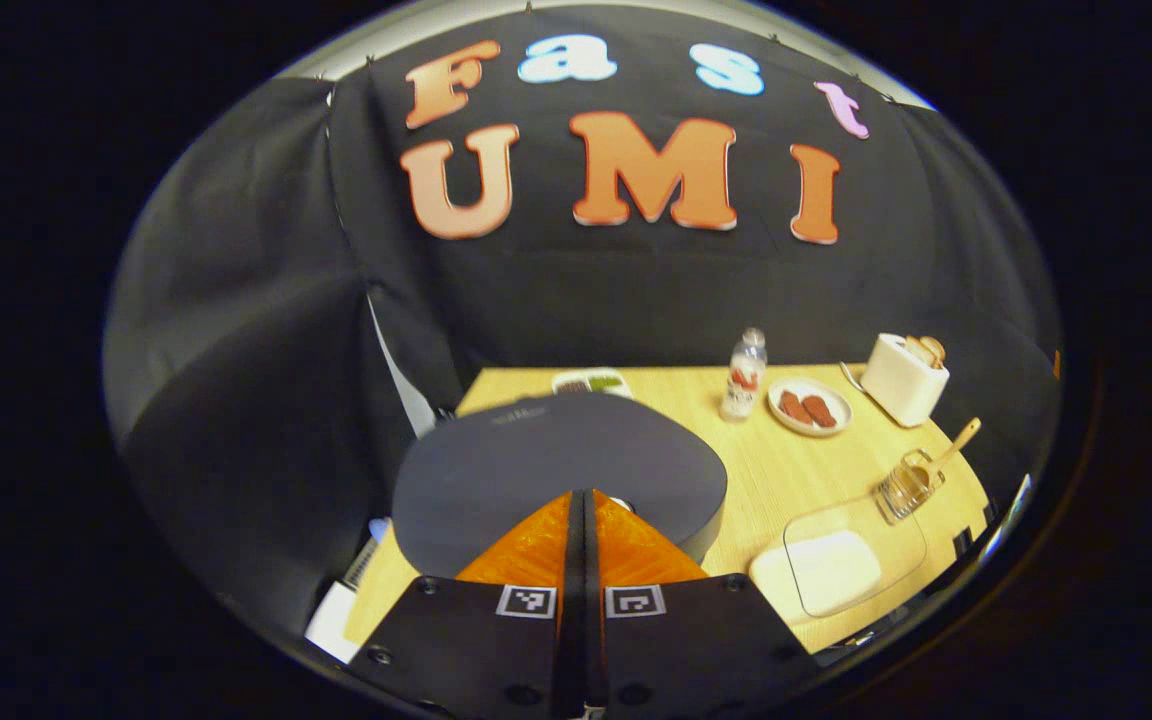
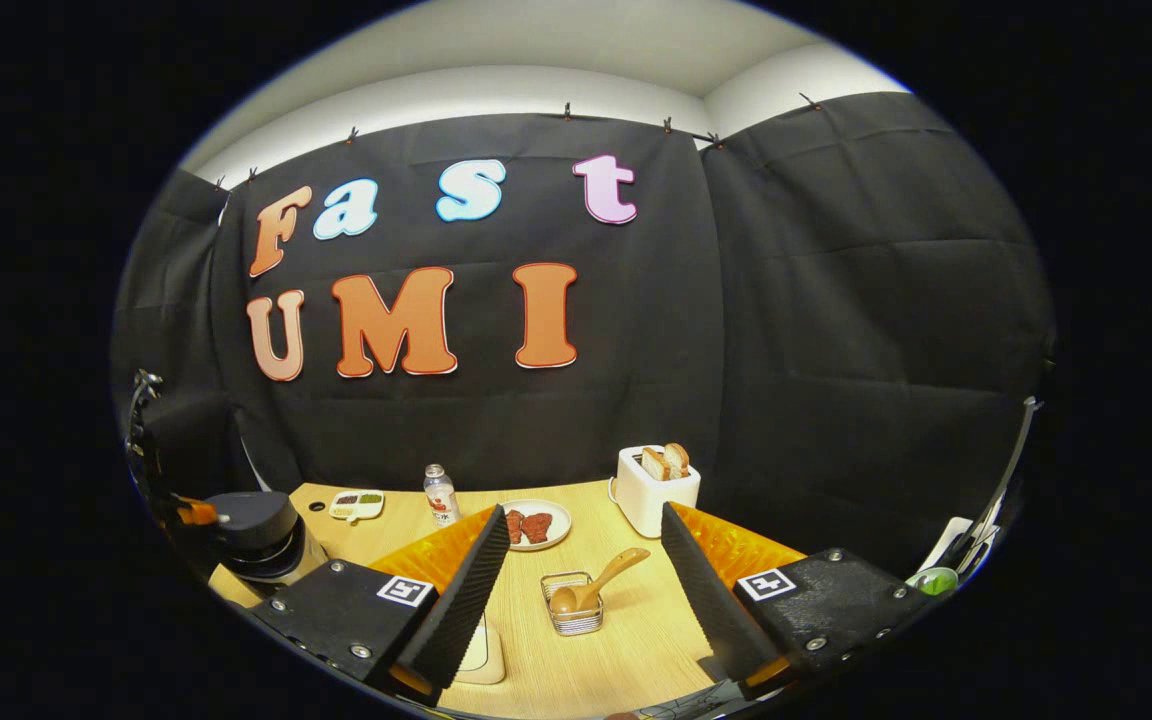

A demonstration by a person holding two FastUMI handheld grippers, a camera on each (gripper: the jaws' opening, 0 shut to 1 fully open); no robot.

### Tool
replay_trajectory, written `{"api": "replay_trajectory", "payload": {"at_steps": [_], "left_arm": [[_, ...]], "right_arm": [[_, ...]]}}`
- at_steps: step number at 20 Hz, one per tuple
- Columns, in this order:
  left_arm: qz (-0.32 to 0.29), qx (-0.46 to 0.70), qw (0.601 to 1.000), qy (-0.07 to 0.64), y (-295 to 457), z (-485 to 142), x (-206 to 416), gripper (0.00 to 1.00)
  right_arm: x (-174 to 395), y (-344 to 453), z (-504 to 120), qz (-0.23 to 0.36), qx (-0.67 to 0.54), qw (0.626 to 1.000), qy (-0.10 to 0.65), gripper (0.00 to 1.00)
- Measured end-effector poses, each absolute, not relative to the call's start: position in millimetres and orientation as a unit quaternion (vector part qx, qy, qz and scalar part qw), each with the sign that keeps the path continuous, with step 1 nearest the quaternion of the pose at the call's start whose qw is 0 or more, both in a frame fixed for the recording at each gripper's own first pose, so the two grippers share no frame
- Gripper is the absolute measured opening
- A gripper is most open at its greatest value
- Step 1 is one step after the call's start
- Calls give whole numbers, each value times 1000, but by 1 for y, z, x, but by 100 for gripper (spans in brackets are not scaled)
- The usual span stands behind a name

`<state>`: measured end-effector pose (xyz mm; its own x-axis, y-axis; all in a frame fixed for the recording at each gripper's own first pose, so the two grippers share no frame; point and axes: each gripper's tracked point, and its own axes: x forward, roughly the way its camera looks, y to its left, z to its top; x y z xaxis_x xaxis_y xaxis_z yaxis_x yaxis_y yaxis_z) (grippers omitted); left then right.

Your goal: Close the left gripper, press the button to open the rice cooker; take a wooden spoon from the chopstick holder with the right hand, scoop a spoonful of rice and pour it into the rice cooker, then put the wooden spoon back into the chopstick holder.

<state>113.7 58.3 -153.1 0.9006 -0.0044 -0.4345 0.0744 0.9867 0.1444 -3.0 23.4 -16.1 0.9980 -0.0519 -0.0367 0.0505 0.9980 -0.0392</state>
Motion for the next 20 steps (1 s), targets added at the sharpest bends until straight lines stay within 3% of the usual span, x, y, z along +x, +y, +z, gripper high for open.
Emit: {"api": "replay_trajectory", "payload": {"at_steps": [2, 3, 5, 6, 12, 15, 16, 20], "left_arm": [[-15, 82, 984, 157, 49, -107, 107, 4], [-18, 76, 987, 142, 44, -89, 103, 4], [-16, 63, 991, 119, 43, -73, 97, 4], [-15, 58, 992, 111, 43, -66, 97, 0], [5, 30, 993, 111, 60, -64, 84, 6], [24, 17, 995, 97, 68, -57, 78, 34], [27, 10, 995, 91, 71, -55, 75, 34], [40, 6, 996, 82, 83, -45, 71, 84]], "right_arm": [[-1, 21, -18, -27, -16, 999, 17, 100], [1, 19, -18, -29, -14, 999, 16, 95], [3, 16, -22, -31, -5, 999, 17, 95], [5, 13, -24, -31, 2, 999, 19, 95], [33, -11, -44, -37, 50, 998, 25, 95], [57, -26, -73, -40, 97, 993, 48, 95], [65, -31, -82, -42, 107, 992, 50, 95], [99, -41, -130, -39, 140, 985, 90, 95]]}}
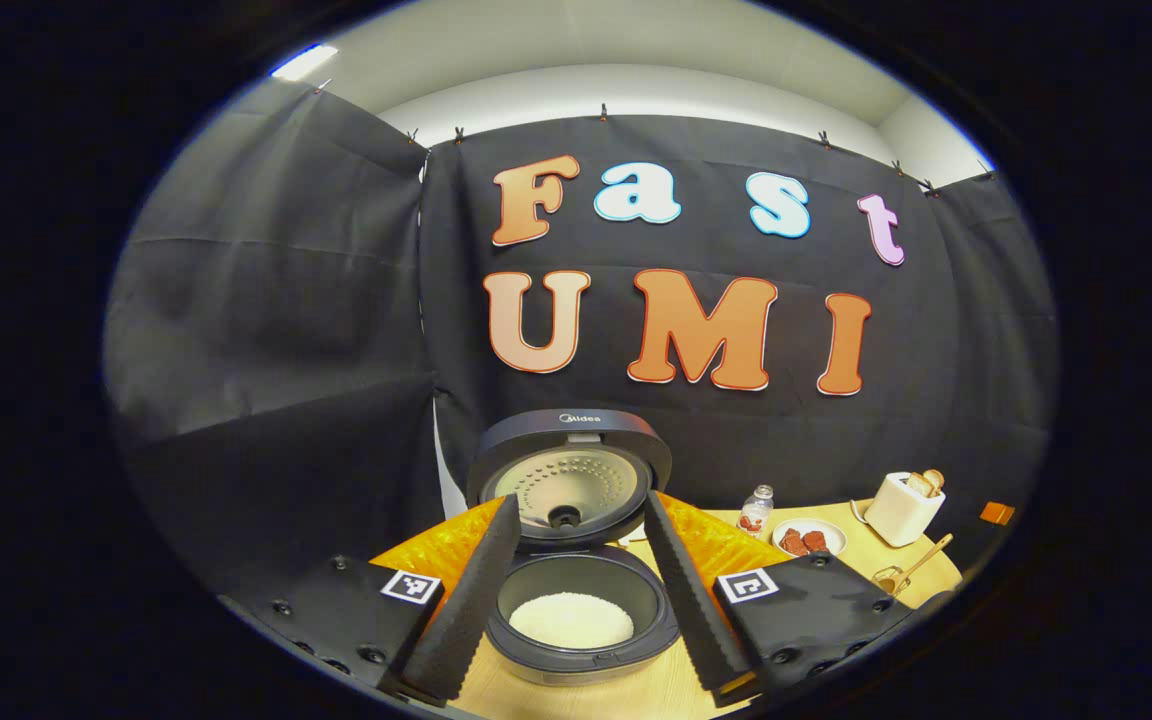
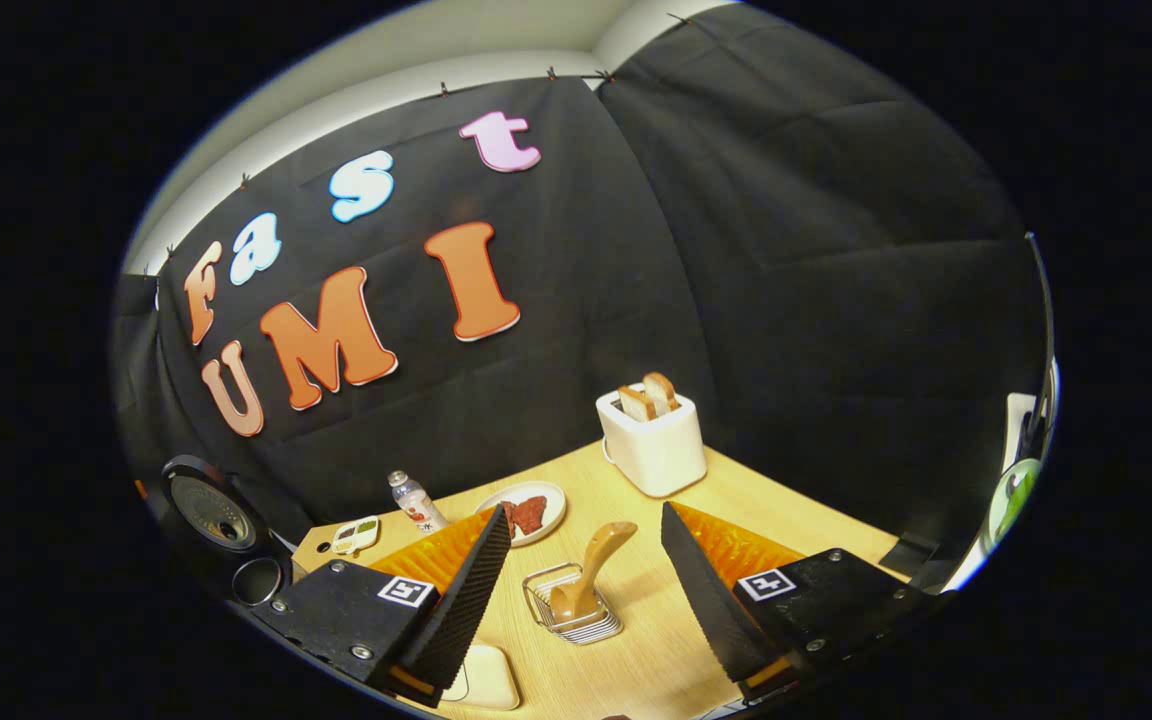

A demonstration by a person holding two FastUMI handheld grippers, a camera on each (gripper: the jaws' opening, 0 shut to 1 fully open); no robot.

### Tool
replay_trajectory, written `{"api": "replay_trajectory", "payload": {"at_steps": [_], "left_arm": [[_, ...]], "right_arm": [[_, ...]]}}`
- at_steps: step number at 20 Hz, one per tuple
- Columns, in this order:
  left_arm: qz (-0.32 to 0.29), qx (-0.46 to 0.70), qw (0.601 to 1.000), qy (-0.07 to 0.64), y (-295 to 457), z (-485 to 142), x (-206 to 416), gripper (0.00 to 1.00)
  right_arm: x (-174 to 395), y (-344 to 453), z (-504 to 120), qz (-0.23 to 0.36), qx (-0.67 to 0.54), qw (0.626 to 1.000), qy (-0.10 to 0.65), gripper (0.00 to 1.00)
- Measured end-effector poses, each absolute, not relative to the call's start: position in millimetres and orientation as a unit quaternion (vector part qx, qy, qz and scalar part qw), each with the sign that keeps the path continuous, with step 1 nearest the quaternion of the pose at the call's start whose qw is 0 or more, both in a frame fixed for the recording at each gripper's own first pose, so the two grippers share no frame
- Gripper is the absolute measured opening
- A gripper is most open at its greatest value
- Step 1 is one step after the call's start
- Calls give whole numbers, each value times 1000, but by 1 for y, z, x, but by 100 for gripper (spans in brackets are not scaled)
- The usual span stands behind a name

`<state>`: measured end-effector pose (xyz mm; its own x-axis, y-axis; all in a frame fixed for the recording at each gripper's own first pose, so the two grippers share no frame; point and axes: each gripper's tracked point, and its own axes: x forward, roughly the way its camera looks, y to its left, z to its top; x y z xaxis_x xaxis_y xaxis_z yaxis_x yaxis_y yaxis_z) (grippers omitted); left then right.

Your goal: Close the left gripper, press the button to open the rice cooker; take a wooden spoon from the chopstick holder with the right hand, scoop a spoonful of rice and pour it into the rice cooker, then put the wooden spoon back into the chopstick holder.

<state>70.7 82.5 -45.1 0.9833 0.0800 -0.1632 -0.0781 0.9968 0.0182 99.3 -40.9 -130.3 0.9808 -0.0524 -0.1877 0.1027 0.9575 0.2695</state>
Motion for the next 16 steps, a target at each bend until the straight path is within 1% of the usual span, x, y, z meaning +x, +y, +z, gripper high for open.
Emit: {"api": "replay_trajectory", "payload": {"at_steps": [4, 9, 11, 12, 13, 15, 16], "left_arm": [[63, 13, 996, 66, 95, -32, 68, 91], [97, 15, 993, 69, 108, -31, 62, 100], [106, 16, 992, 71, 113, -33, 58, 99], [110, 19, 991, 72, 115, -35, 56, 98], [114, 20, 990, 77, 118, -37, 55, 98], [116, 13, 989, 90, 119, -42, 50, 99], [118, 9, 989, 93, 122, -43, 49, 100]], "right_arm": [[128, -47, -171, -41, 167, 977, 123, 95], [159, -39, -205, -27, 193, 967, 162, 94], [171, -36, -217, -25, 206, 962, 176, 93], [174, -33, -221, -23, 213, 960, 182, 88], [178, -30, -225, -21, 222, 957, 187, 86], [185, -27, -230, -21, 246, 950, 194, 72], [187, -27, -235, -25, 251, 946, 201, 58]]}}
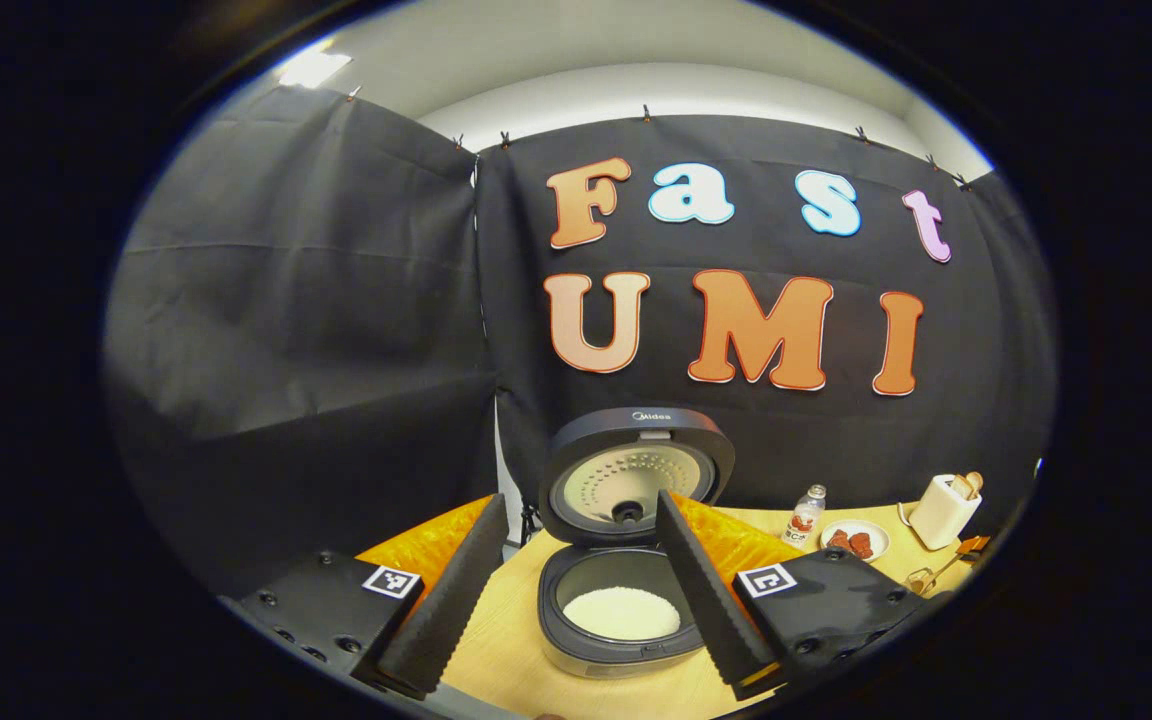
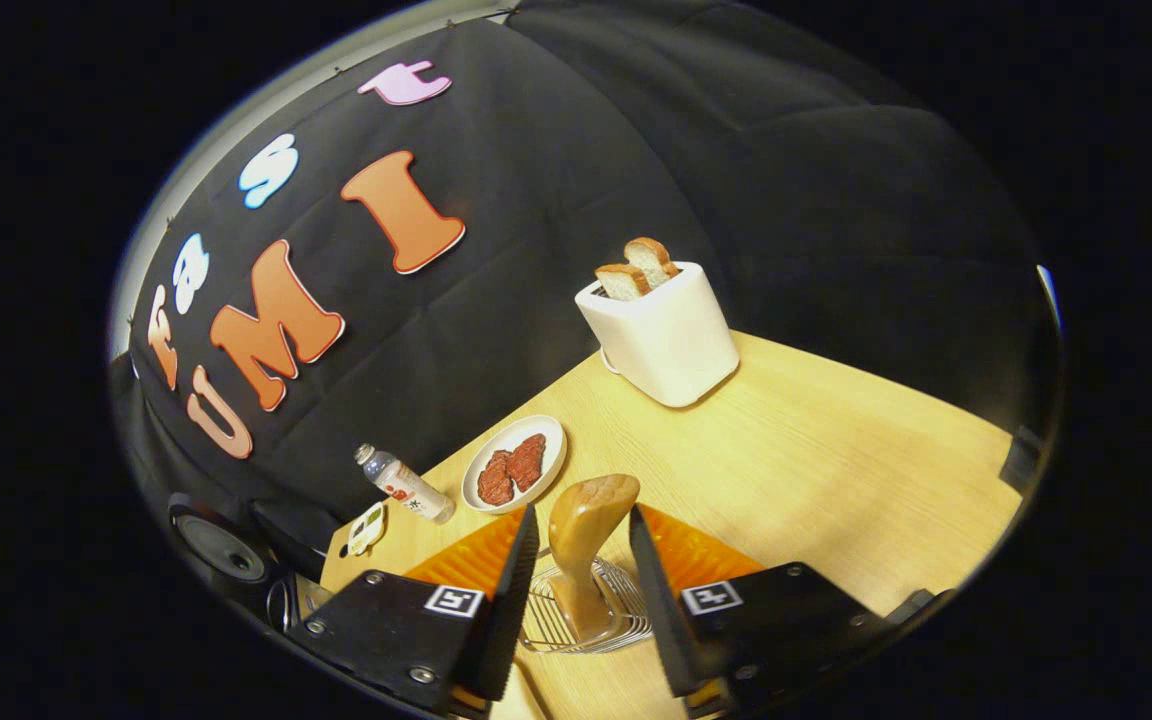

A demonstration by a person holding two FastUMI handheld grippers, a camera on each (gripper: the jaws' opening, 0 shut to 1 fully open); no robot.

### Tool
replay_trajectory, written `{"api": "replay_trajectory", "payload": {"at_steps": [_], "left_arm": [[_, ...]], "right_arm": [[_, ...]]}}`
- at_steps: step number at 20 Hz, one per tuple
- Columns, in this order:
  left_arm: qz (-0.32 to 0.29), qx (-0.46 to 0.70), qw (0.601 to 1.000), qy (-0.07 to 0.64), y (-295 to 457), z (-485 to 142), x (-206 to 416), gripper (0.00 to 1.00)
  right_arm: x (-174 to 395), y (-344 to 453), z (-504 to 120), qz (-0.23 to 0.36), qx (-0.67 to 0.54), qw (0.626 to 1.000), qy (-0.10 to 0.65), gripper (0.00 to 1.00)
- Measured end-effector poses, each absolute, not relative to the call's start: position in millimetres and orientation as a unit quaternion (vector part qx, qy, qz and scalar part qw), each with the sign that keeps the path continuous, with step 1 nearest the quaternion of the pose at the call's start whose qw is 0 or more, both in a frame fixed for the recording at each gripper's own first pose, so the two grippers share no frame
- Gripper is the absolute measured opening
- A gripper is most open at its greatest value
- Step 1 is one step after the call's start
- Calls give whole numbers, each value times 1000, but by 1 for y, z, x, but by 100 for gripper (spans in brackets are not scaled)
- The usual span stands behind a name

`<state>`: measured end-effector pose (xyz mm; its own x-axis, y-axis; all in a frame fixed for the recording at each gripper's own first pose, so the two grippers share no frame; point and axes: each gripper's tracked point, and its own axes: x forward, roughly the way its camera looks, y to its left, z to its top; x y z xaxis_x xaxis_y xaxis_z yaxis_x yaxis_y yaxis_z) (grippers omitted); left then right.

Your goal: Close the left gripper, press the button to open the rice cooker; take a wooden spoon from the chopstick holder with the right hand, scoop a spoonful of rice and pour it into the rice cooker, then put the wooden spoon back into the chopstick holder.

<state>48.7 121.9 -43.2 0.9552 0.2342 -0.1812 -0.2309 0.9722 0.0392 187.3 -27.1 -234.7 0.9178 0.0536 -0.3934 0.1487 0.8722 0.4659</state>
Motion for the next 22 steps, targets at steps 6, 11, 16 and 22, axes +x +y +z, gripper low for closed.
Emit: {"api": "replay_trajectory", "payload": {"at_steps": [6, 11, 16, 22], "left_arm": [[134, 16, 986, 97, 140, -42, 42, 98], [125, 2, 987, 100, 144, -43, 43, 100], [108, -10, 990, 93, 149, -37, 44, 100], [76, 1, 994, 83, 155, -34, 51, 100]], "right_arm": [[193, -11, -234, -12, 266, 942, 207, 23], [193, -4, -224, -4, 200, 958, 204, 10], [182, 5, -171, -4, 153, 975, 163, 10], [134, 51, -93, 27, 65, 992, 108, 10]]}}
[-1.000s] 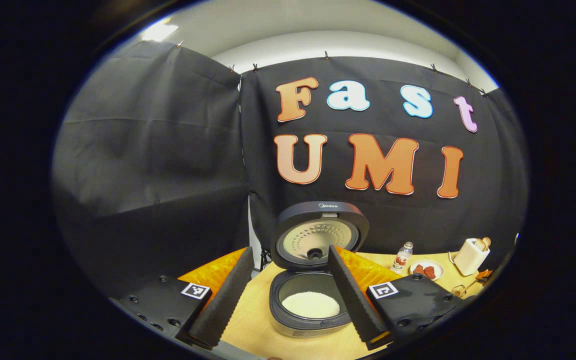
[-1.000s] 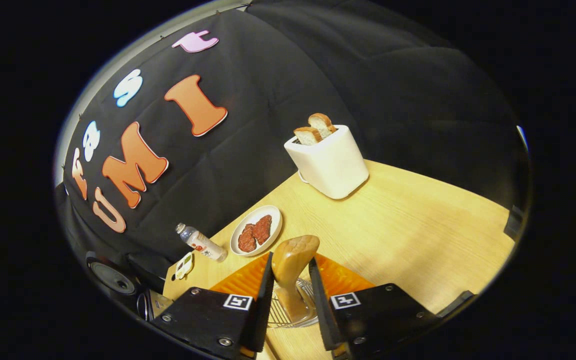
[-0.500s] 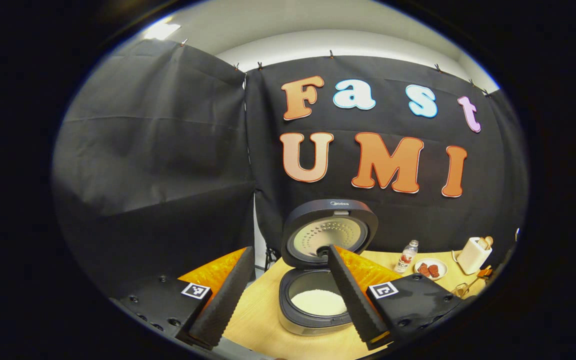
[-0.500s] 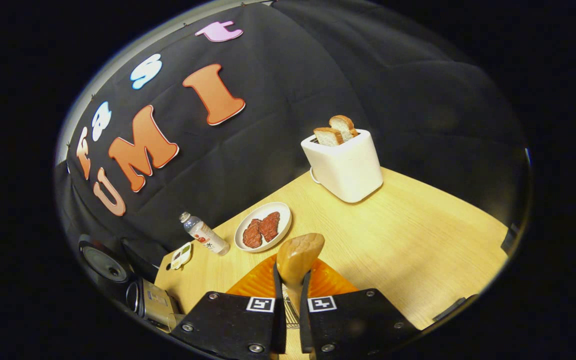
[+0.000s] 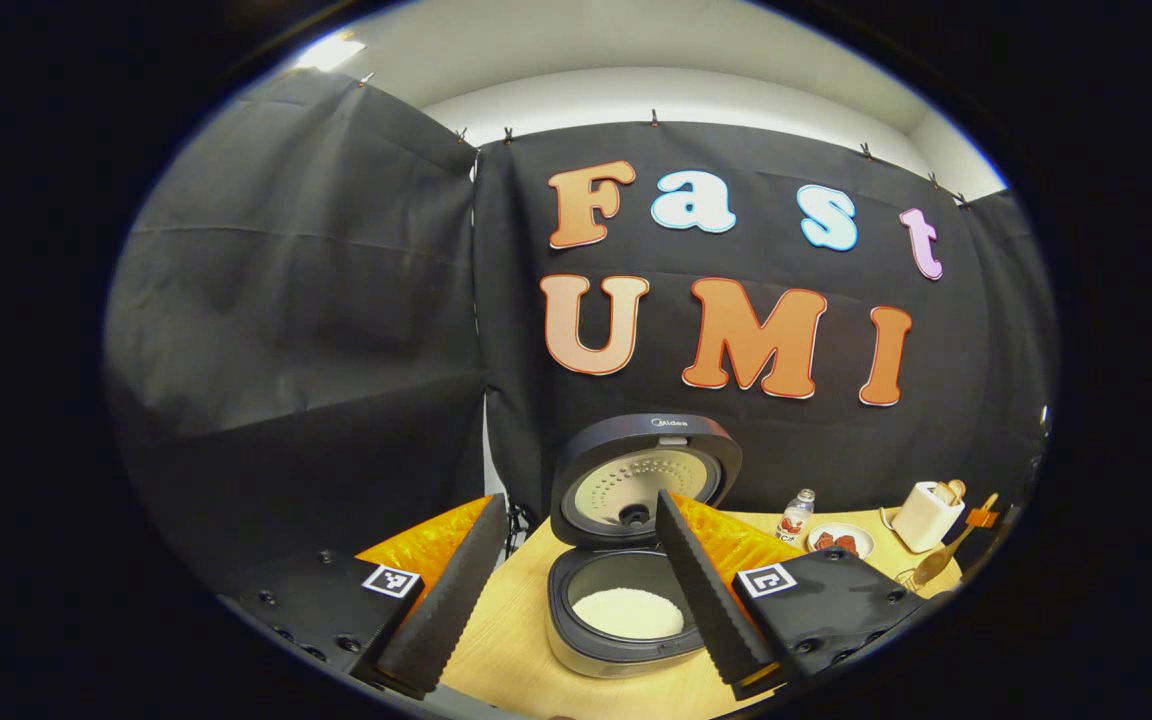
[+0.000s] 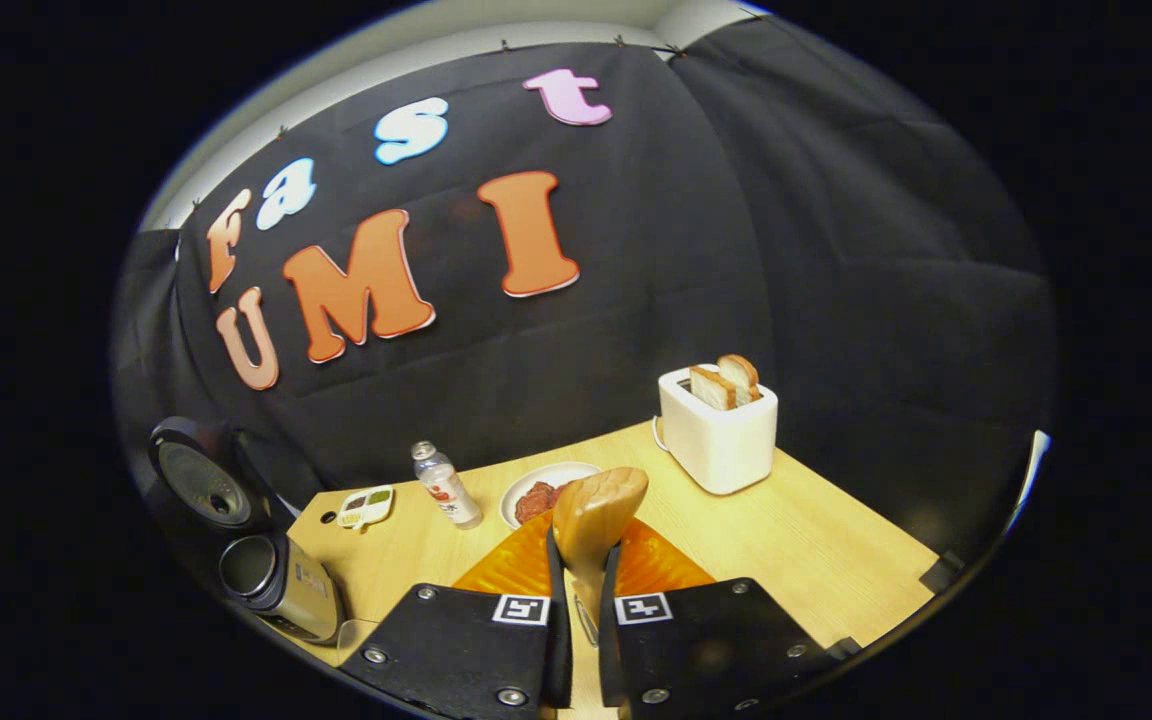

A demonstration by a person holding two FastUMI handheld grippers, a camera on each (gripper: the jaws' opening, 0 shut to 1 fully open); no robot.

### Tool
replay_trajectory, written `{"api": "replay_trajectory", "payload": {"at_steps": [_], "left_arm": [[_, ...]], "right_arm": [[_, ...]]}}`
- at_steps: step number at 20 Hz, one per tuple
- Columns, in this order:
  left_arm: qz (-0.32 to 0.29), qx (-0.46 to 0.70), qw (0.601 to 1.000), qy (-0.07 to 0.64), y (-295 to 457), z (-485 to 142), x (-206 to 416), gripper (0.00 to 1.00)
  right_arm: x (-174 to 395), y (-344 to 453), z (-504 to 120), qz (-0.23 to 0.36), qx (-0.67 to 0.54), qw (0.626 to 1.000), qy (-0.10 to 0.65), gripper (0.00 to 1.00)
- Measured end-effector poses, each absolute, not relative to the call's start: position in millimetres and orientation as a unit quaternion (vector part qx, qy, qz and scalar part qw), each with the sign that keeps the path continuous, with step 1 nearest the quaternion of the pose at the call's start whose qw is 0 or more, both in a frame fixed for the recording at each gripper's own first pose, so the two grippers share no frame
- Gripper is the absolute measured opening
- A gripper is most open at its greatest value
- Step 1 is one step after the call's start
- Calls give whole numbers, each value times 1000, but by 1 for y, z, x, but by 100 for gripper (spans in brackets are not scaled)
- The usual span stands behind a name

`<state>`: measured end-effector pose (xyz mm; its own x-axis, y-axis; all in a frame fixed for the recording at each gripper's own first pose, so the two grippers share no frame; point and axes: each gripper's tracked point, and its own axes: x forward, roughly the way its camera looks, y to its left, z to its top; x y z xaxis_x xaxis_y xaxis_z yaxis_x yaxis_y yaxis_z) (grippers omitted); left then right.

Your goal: Close the left gripper, press the button to open the rice cooker; take a wooden spoon from the chopstick holder with the right hand, scoop a spoonful of rice and pour it into the rice cooker, then put the wooden spoon back into the chopstick holder.

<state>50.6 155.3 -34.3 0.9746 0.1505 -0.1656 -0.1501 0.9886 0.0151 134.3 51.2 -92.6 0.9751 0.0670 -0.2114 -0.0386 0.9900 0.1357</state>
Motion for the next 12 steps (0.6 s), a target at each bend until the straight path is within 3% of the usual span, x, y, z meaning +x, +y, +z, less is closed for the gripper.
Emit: {"api": "replay_trajectory", "payload": {"at_steps": [6, 12], "left_arm": [[39, 11, 996, 75, 162, -32, 56, 100], [18, 24, 997, 75, 180, -31, 52, 99]], "right_arm": [[74, 134, -67, 78, 83, 990, 79, 10], [60, 173, -132, 70, 32, 991, 106, 10]]}}
